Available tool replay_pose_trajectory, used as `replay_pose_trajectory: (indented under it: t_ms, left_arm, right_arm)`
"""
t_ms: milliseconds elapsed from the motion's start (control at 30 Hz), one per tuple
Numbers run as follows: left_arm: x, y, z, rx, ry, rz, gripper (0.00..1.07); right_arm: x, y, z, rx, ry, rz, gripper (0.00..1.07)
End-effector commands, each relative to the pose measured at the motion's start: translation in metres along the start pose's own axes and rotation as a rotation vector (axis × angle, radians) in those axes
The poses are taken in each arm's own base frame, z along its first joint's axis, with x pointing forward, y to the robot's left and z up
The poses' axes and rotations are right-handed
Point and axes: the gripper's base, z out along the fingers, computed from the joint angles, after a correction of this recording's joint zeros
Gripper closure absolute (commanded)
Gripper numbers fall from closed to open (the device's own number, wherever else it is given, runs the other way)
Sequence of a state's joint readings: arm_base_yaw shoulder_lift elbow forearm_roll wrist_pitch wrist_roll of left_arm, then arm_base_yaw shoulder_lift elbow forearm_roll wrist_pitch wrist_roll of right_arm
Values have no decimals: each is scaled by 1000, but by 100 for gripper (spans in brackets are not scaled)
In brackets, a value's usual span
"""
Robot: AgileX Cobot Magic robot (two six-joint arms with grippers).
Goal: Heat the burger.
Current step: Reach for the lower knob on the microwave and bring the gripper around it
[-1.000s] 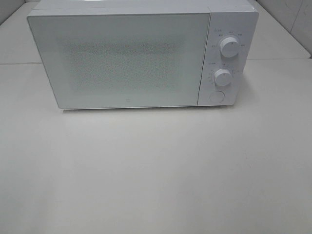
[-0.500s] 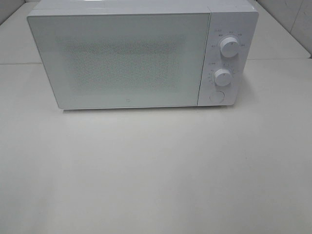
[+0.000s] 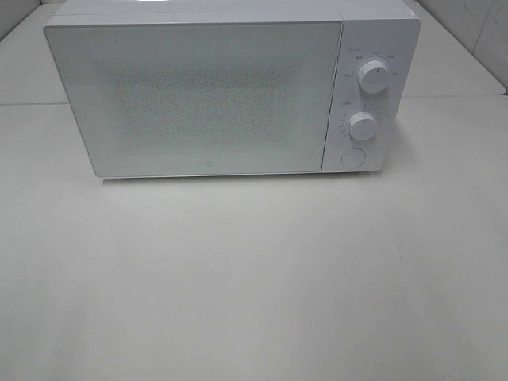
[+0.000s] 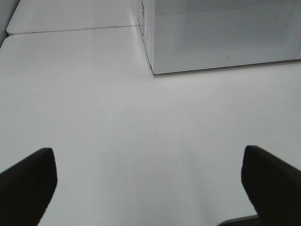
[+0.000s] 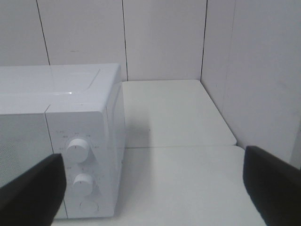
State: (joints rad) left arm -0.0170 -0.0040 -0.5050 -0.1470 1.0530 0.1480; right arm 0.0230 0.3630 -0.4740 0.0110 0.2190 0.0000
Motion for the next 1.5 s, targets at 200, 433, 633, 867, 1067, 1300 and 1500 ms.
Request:
replay_pose_trajectory:
  t_ms: [200,433,633,867,1067,1300,1500]
  left_arm:
    - [1,-1,-3,5,-34,-5,4]
    - [1,-1,-3,5,-34,-5,4]
    - [1,-1,-3,5,-34,-5,4]
    - [1,-1,-3,5,-34,-5,4]
    - [1,-1,-3,5,-34,-5,4]
    - [1,-1,-3,5,-34,-5,4]
    - [1,-1,-3,5,-34,-5,4]
  right_arm:
    - [18,-1,67,3,-130,-17,9]
    - [45,-1,107,3,-138,-11,9]
    - [71,-2,145,0,-155,17,10]
    - [100,-2,171,-4,-168,67,10]
    - [116,2,179,-38,-159,56,10]
    - [120,26,178,-46,-141,94,10]
    - [123,54,172,1,-121,67,11]
